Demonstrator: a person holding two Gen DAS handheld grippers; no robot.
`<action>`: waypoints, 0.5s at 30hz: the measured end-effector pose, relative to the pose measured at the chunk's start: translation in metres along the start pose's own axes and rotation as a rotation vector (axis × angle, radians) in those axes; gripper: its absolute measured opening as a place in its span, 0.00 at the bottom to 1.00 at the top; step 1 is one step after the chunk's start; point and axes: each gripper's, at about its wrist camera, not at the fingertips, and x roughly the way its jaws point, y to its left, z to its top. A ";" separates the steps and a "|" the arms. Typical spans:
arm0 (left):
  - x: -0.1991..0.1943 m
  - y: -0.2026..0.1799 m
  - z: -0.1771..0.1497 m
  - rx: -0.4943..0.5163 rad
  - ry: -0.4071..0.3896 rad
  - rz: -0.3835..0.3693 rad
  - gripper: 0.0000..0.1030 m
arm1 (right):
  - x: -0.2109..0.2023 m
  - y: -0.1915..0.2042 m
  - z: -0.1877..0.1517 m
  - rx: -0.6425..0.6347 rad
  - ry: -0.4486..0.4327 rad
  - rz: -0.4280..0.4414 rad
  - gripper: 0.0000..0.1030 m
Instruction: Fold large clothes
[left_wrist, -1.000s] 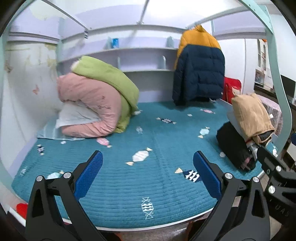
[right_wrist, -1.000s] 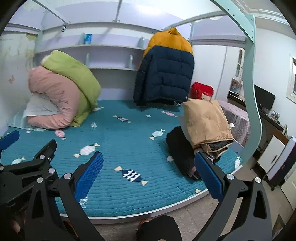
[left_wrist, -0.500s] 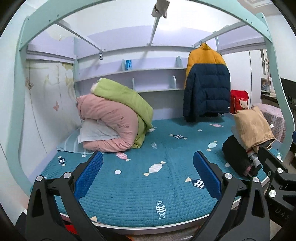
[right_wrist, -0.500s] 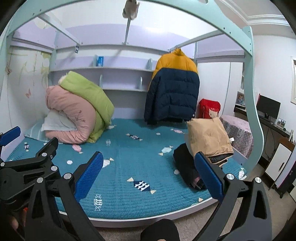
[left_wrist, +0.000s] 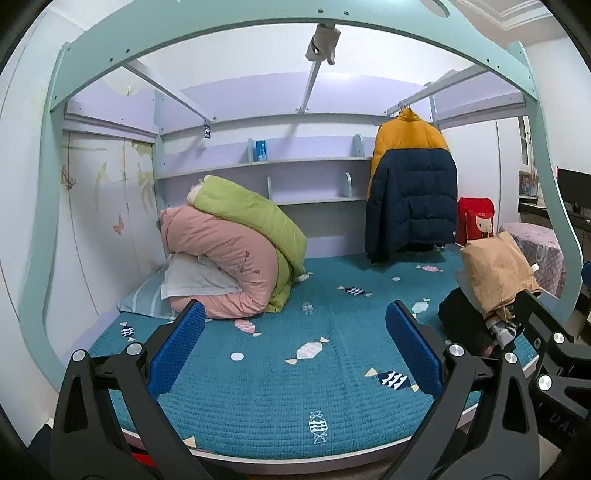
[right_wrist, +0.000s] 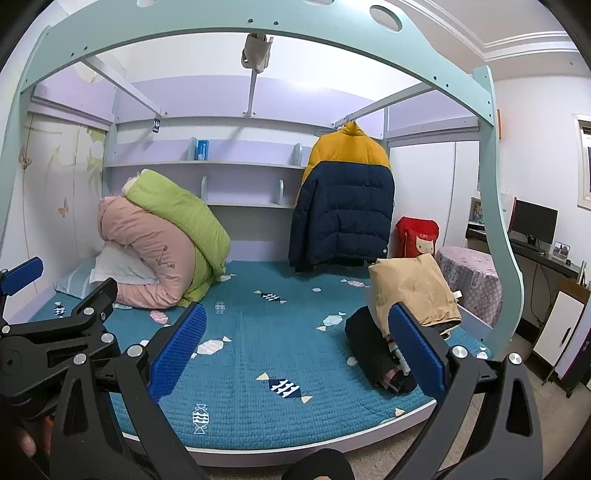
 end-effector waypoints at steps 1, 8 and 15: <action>0.000 0.000 0.000 -0.002 -0.007 0.001 0.96 | -0.001 -0.001 0.000 0.001 -0.005 0.000 0.93; -0.004 -0.003 0.001 0.009 -0.038 0.002 0.96 | -0.009 -0.003 0.003 0.005 -0.058 -0.026 0.93; -0.004 0.004 0.002 -0.029 -0.042 -0.006 0.96 | -0.005 -0.003 0.001 0.003 -0.047 -0.031 0.93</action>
